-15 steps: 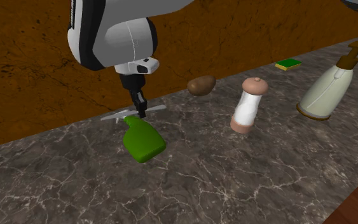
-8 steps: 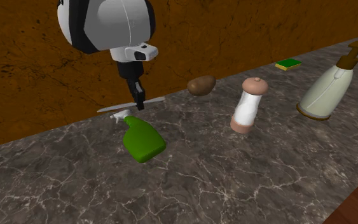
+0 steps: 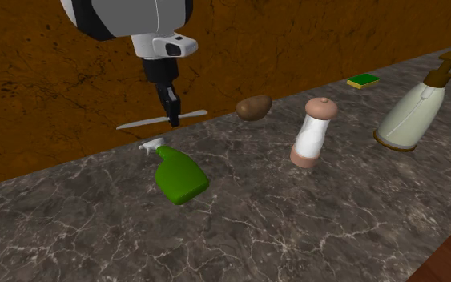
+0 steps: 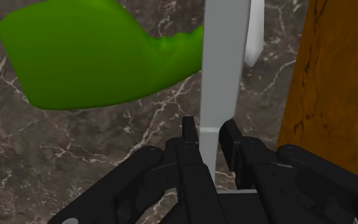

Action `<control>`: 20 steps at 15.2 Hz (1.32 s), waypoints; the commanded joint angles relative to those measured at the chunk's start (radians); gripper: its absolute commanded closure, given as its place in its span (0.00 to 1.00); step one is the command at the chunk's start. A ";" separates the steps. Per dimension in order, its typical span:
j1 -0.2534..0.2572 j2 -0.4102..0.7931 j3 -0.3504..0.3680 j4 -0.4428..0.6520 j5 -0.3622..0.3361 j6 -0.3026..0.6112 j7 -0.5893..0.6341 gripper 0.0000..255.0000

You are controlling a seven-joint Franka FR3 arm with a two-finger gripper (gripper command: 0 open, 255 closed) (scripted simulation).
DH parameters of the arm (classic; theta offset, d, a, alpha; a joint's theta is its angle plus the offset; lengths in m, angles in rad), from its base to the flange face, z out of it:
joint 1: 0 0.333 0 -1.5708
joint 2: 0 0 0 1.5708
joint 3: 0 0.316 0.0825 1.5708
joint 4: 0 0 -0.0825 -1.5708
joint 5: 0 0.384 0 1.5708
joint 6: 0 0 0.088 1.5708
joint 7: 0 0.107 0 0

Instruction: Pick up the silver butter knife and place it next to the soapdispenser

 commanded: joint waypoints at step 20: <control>0.003 -0.087 0.028 0.150 0.044 -0.229 -0.033 1.00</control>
